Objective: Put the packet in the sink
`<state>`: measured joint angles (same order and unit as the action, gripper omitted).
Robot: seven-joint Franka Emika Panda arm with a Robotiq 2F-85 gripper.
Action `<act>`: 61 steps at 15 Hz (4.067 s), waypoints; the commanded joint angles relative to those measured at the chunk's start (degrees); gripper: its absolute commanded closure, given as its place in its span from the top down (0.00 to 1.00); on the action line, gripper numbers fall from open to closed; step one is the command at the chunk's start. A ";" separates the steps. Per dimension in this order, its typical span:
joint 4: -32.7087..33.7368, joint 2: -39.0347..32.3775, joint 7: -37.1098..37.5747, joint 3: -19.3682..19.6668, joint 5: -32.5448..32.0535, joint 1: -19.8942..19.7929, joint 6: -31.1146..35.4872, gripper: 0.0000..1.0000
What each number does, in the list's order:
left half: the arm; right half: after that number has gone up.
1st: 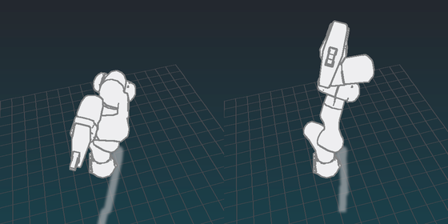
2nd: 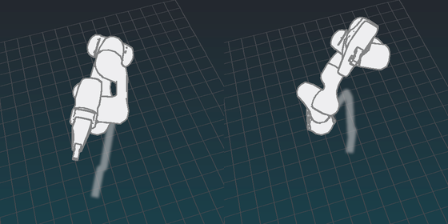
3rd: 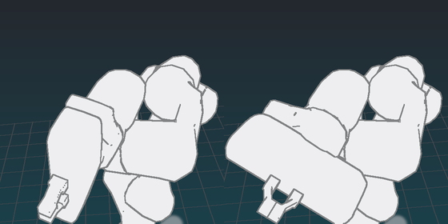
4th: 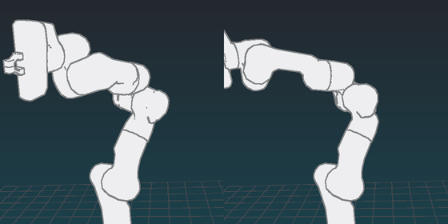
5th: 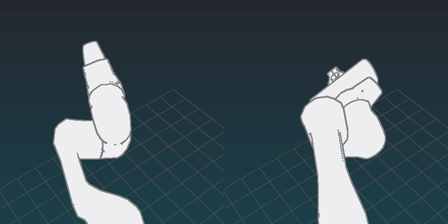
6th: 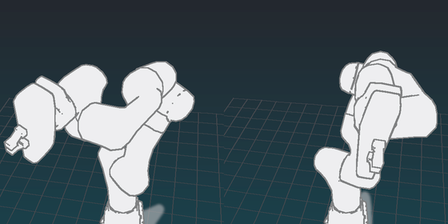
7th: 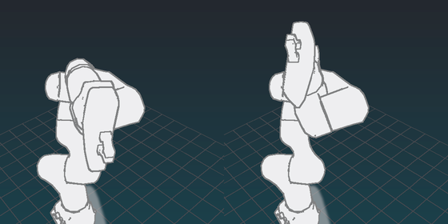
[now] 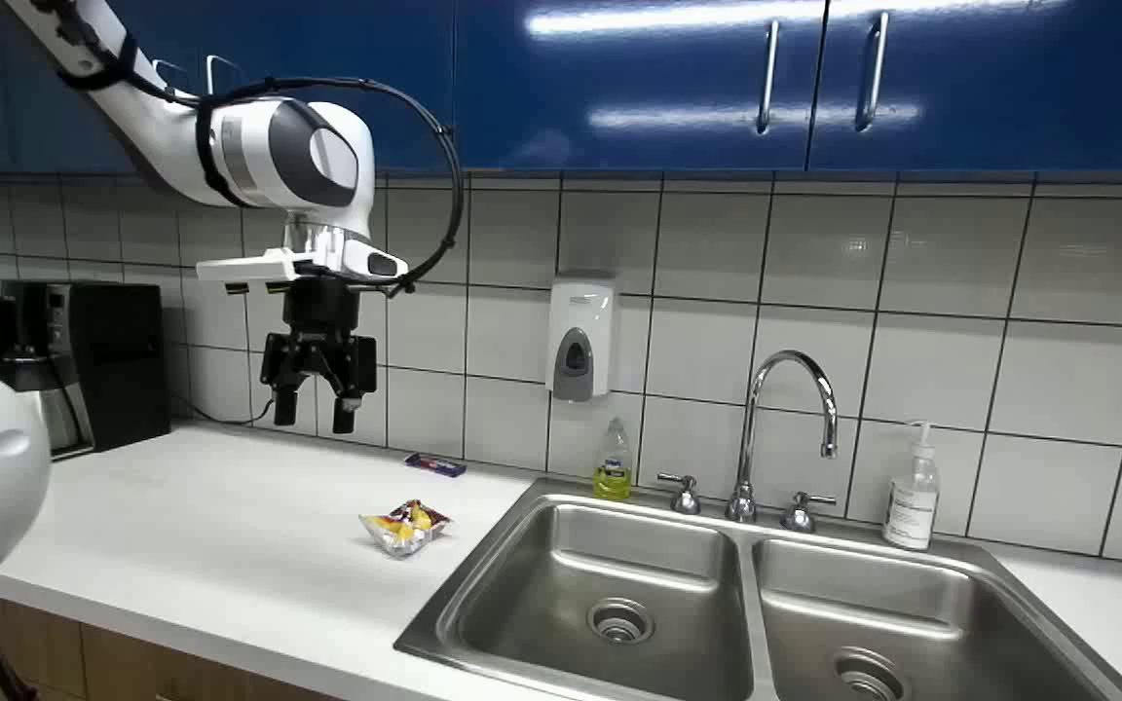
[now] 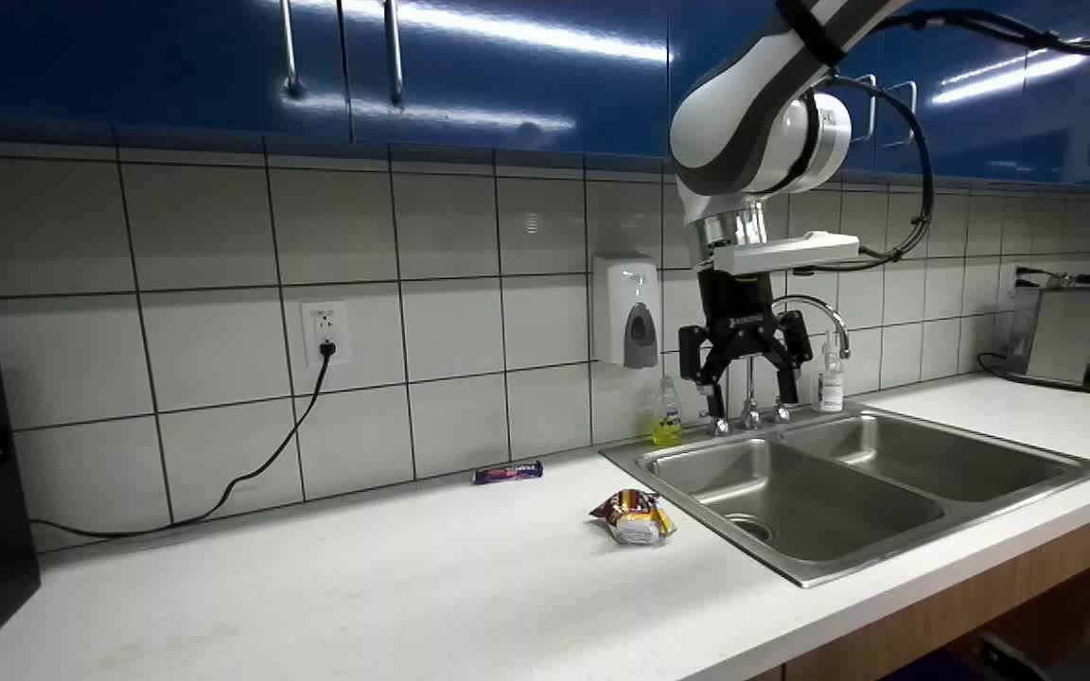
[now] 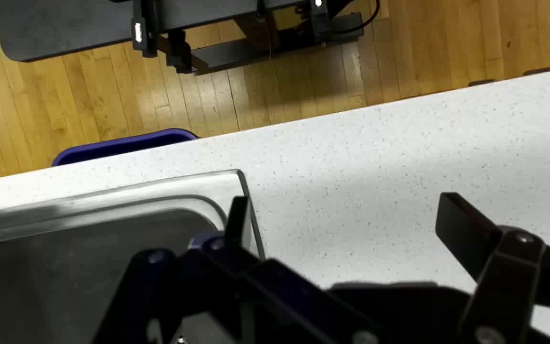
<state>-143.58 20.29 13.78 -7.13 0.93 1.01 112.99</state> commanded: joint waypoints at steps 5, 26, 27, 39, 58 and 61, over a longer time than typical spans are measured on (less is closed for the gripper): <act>1.69 -4.18 1.86 1.24 -0.88 -0.90 4.06 1.00; 21.48 -38.34 17.72 6.43 -9.38 4.62 21.41 1.00; 22.53 -39.45 17.85 6.90 -9.24 5.17 21.34 1.00; 32.11 -48.99 18.19 10.51 -8.57 9.57 20.66 1.00; 35.04 -51.43 17.86 12.08 -8.75 11.28 20.76 0.00; 34.60 -50.85 17.73 12.06 -8.56 11.20 20.65 0.00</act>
<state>-109.33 -31.00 30.71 4.16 -6.91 11.46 134.66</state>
